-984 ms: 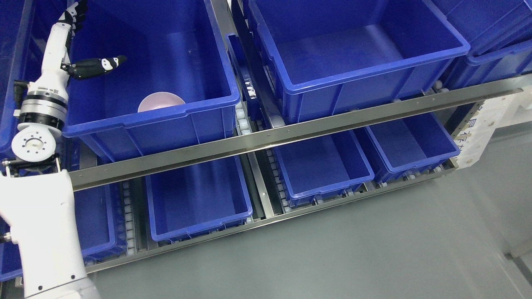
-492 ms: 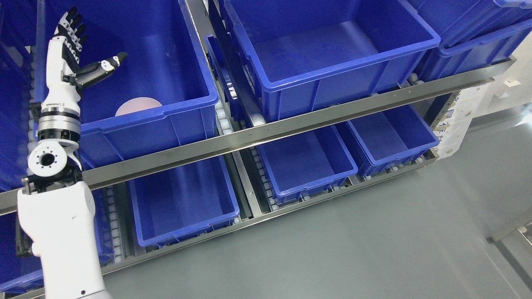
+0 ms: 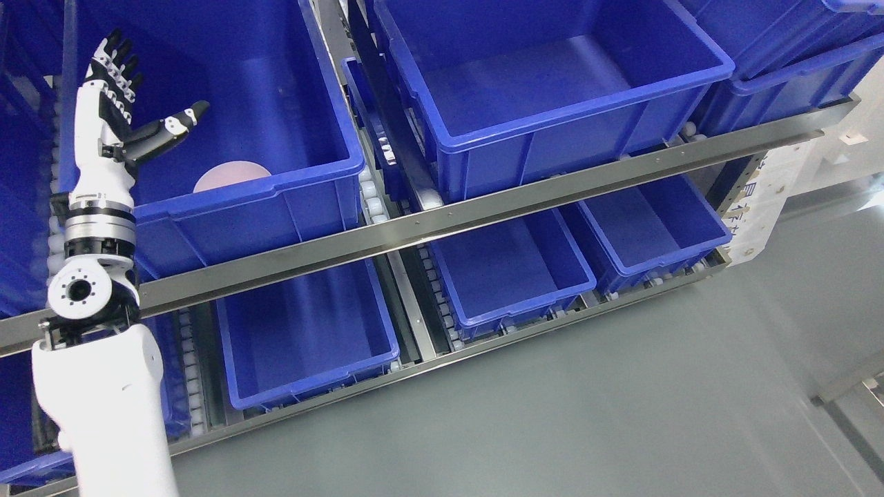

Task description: Stack pink IKEA bowls on left shelf middle

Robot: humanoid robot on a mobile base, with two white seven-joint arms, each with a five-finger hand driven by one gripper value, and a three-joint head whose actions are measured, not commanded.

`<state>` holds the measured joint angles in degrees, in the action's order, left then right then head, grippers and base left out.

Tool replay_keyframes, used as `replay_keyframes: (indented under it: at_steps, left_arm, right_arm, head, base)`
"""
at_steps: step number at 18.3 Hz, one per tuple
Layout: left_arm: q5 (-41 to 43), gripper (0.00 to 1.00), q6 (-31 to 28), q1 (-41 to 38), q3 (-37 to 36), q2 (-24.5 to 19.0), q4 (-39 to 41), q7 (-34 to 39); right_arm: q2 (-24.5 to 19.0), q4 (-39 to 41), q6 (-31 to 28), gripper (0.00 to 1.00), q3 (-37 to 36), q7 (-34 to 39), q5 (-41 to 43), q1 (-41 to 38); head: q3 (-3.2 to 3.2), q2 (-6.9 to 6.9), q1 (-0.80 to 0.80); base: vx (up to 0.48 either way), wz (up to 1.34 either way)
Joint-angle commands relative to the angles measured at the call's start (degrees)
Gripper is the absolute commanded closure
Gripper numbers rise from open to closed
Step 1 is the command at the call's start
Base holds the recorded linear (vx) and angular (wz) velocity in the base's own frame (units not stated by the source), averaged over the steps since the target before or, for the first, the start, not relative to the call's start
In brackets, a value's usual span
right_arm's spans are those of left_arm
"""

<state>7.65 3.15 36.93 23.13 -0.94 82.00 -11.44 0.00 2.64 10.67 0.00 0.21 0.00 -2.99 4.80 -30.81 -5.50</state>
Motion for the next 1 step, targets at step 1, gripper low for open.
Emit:
replay_keyframes:
  at_steps: [1]
  left_arm:
    - [-0.35, 0.00, 0.02, -1.42, 0.77, -0.06, 4.04, -0.16]
  right_arm:
    - [1.00, 0.00, -0.04, 0.00, -0.53, -0.04, -0.44, 0.00]
  head:
    - [0.00, 0.00, 0.00]
  base:
    - [0.000, 0.00]
